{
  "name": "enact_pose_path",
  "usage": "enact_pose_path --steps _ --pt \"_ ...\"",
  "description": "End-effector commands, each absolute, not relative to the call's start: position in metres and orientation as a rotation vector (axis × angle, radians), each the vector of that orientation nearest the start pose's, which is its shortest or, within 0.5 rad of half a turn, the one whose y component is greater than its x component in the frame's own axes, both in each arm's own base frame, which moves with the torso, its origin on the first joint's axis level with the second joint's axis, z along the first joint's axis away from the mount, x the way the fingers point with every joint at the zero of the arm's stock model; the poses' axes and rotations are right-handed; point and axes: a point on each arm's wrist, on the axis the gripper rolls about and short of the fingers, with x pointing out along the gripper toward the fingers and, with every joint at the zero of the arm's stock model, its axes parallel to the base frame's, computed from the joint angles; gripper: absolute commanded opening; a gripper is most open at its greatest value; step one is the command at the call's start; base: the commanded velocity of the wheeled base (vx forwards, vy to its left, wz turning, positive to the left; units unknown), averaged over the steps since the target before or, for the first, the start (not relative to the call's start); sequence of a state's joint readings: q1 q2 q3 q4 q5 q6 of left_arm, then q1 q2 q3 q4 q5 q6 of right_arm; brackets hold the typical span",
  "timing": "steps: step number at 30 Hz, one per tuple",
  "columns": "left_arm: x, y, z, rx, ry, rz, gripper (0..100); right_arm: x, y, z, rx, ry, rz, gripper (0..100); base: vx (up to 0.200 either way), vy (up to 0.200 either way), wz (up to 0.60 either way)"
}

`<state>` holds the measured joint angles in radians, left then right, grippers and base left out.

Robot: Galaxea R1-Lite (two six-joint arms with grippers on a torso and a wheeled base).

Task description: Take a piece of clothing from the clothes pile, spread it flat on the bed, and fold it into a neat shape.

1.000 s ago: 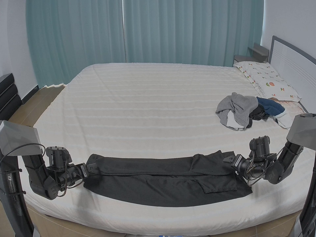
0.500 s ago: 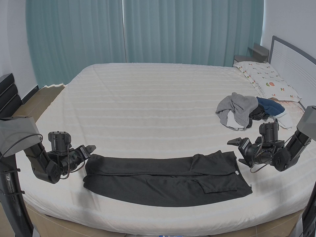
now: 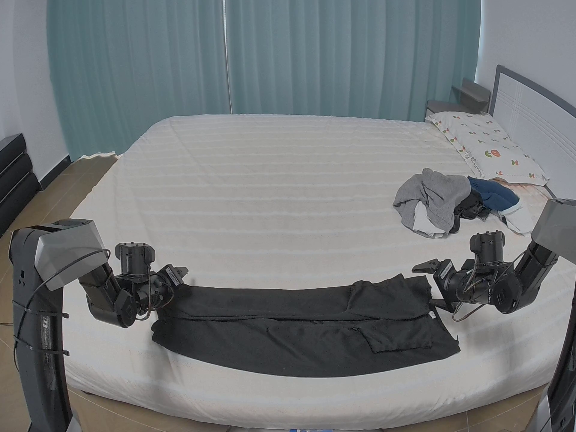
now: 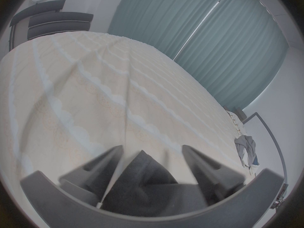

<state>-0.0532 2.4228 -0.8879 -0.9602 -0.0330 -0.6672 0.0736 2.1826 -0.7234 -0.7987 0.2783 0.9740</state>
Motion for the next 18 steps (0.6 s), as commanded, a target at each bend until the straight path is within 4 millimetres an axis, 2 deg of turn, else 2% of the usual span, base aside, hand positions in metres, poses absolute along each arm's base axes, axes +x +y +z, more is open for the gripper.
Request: enact_pose_path --steps 1,6,15,16,18 --pt "0.398 -0.022 -0.043 -0.648 0.591 0.128 0 0.345 0.031 0.014 0.997 0.787 -0.018 100 0.000 0.000 0.00" --pt "0.397 -0.020 -0.038 -0.719 0.555 0.191 0 0.344 0.032 0.013 0.997 0.792 -0.019 100 0.000 0.000 0.00" --pt "0.396 -0.016 -0.032 -0.733 0.533 0.197 0 0.343 0.033 0.013 1.025 0.799 -0.030 100 0.000 0.000 0.00" --pt "0.396 -0.016 -0.032 -0.732 0.536 0.198 100 0.343 0.033 0.013 1.025 0.799 -0.030 100 0.000 0.000 0.00" --pt "0.395 -0.016 -0.030 -0.733 0.533 0.197 100 0.342 0.033 0.013 1.027 0.798 -0.029 100 0.000 0.000 0.00"
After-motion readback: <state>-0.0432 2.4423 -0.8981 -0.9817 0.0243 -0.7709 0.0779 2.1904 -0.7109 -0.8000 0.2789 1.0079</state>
